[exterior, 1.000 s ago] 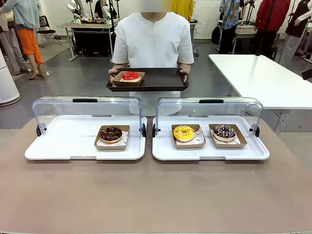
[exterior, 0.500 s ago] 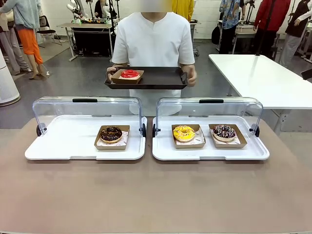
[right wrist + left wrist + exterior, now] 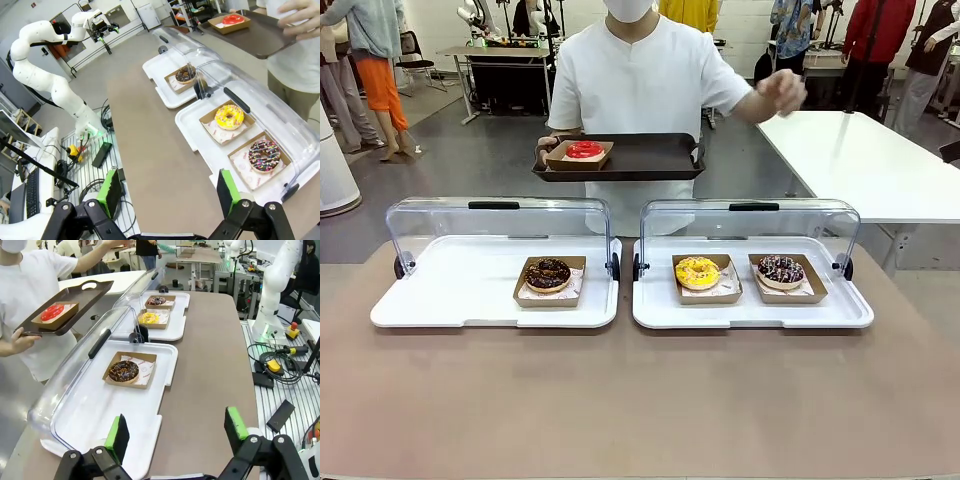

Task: Provide the desired donut to the person.
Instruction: Pick up and lift the Paper togo box containing the Donut pointed at by the person.

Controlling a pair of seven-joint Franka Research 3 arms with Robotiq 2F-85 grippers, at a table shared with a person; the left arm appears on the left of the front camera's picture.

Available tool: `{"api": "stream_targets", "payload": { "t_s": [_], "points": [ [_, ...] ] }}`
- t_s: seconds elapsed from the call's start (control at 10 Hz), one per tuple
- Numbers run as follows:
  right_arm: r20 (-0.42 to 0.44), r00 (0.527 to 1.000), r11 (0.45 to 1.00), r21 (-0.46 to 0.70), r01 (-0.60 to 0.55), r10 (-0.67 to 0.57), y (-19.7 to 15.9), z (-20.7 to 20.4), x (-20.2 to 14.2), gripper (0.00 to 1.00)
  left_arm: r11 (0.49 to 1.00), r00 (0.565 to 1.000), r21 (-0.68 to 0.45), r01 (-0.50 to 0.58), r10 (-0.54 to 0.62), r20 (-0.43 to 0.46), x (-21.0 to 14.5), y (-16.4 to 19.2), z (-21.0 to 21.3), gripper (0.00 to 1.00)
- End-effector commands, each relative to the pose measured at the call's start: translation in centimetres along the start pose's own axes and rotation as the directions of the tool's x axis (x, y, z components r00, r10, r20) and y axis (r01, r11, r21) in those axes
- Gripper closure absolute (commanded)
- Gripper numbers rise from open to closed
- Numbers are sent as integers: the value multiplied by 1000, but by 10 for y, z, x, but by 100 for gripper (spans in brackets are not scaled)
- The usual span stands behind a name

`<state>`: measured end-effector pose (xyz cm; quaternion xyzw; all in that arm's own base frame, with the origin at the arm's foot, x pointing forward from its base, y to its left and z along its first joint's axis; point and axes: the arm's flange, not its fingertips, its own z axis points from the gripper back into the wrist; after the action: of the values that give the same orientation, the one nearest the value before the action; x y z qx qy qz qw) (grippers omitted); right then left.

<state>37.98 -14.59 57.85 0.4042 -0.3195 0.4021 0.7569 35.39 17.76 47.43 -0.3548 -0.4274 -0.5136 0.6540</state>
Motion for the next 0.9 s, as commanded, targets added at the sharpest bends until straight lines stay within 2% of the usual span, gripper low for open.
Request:
{"api": "stream_targets", "payload": {
  "t_s": [0.0, 0.8],
  "points": [
    [2, 1000, 1000, 6, 0, 0, 0, -1, 0, 0, 1000, 1000, 2, 4, -4, 18, -1, -1, 0, 0],
    [2, 1000, 1000, 6, 0, 0, 0, -1, 0, 0, 1000, 1000, 2, 4, -4, 18, -1, -1, 0, 0]
  ]
}}
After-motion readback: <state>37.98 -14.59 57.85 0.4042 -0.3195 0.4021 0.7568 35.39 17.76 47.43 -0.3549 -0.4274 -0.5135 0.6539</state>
